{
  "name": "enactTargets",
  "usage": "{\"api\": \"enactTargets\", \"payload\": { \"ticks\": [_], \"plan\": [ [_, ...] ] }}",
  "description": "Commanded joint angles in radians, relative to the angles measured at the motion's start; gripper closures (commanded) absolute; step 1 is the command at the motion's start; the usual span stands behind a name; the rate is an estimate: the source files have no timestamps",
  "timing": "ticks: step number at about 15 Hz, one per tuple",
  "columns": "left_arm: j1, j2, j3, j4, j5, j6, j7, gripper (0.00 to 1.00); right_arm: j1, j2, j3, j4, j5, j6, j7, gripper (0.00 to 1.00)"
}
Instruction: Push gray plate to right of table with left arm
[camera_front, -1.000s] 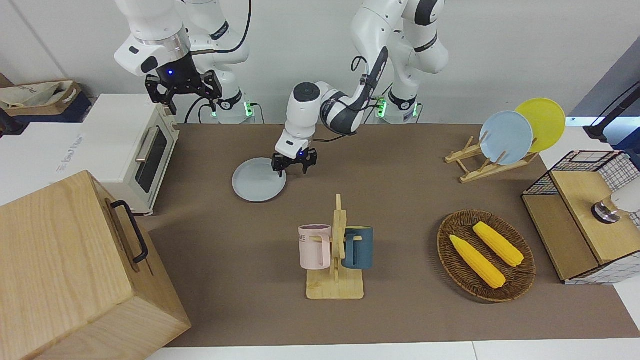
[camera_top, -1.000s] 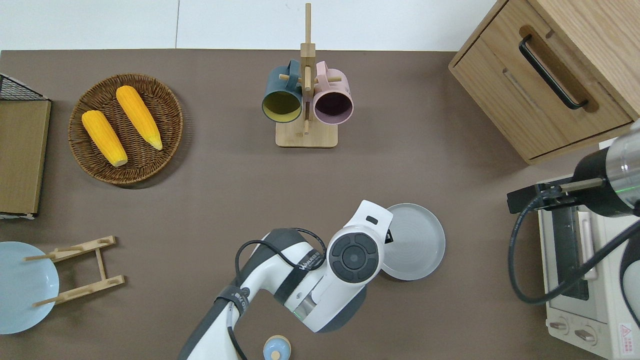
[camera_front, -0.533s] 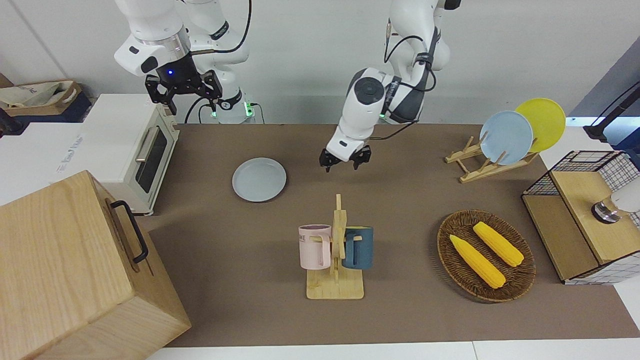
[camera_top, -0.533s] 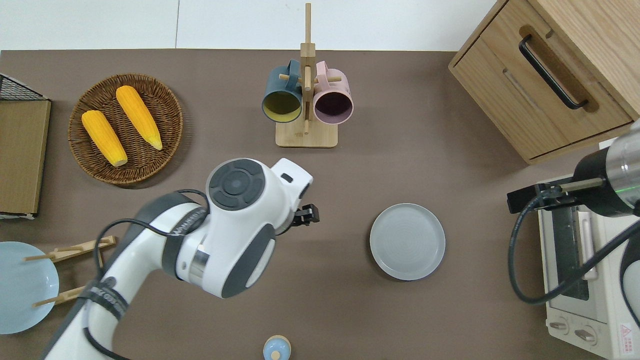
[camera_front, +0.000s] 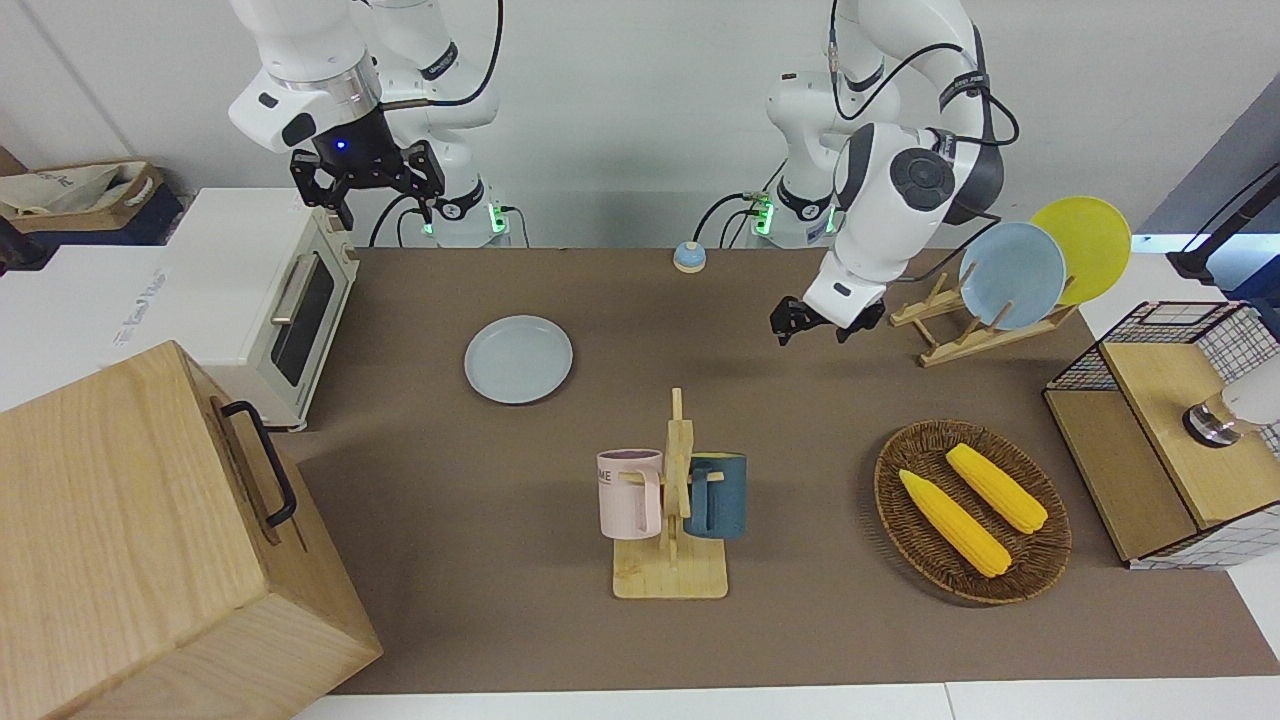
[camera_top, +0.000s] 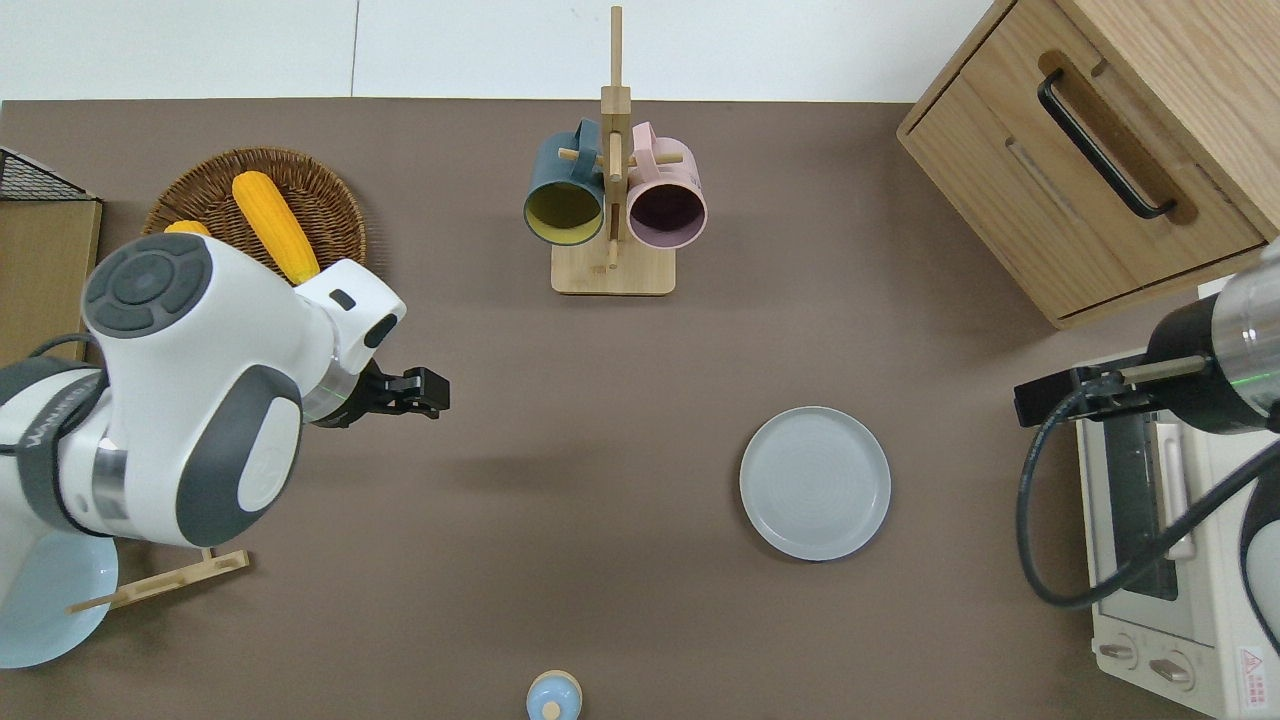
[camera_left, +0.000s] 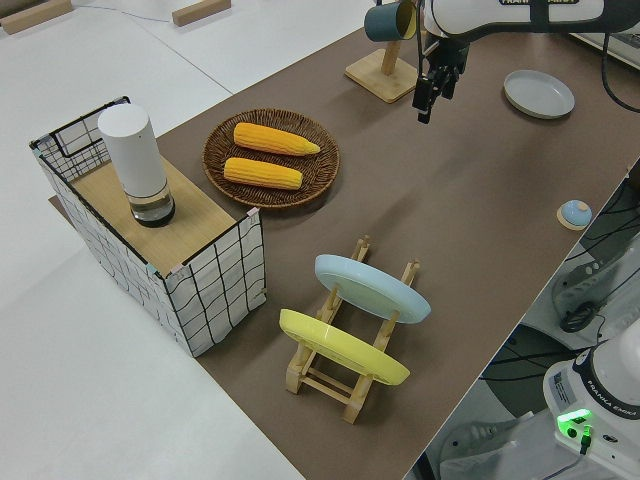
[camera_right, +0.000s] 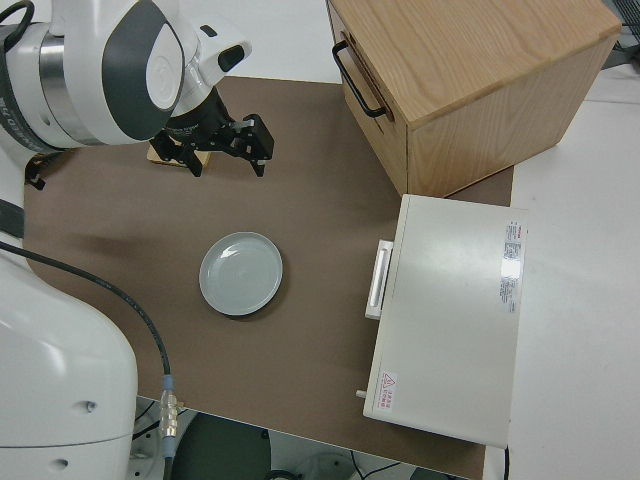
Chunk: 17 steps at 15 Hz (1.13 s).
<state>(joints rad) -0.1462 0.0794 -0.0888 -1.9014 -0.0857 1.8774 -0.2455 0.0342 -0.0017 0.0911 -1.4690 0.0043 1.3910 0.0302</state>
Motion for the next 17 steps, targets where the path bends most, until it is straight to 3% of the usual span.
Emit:
{"api": "enactTargets", "payload": {
  "ticks": [1,6,10,17],
  "plan": [
    [0.075,-0.047,-0.005,0.028,0.04,-0.03,0.092,0.01,-0.011,-0.008,0.006,-0.001,0.008,-0.012,-0.003,0.017],
    [0.085,-0.049,0.09,0.221,0.073,-0.235,0.25,0.01,-0.011,-0.008,0.004,0.001,0.008,-0.012,-0.001,0.017],
    [0.085,-0.043,0.155,0.301,0.089,-0.28,0.356,0.01,-0.011,-0.008,0.006,-0.001,0.008,-0.012,-0.001,0.017],
    [0.112,-0.043,0.167,0.314,0.073,-0.293,0.419,0.01,-0.011,-0.008,0.006,-0.001,0.008,-0.012,-0.003,0.017]
  ]
}}
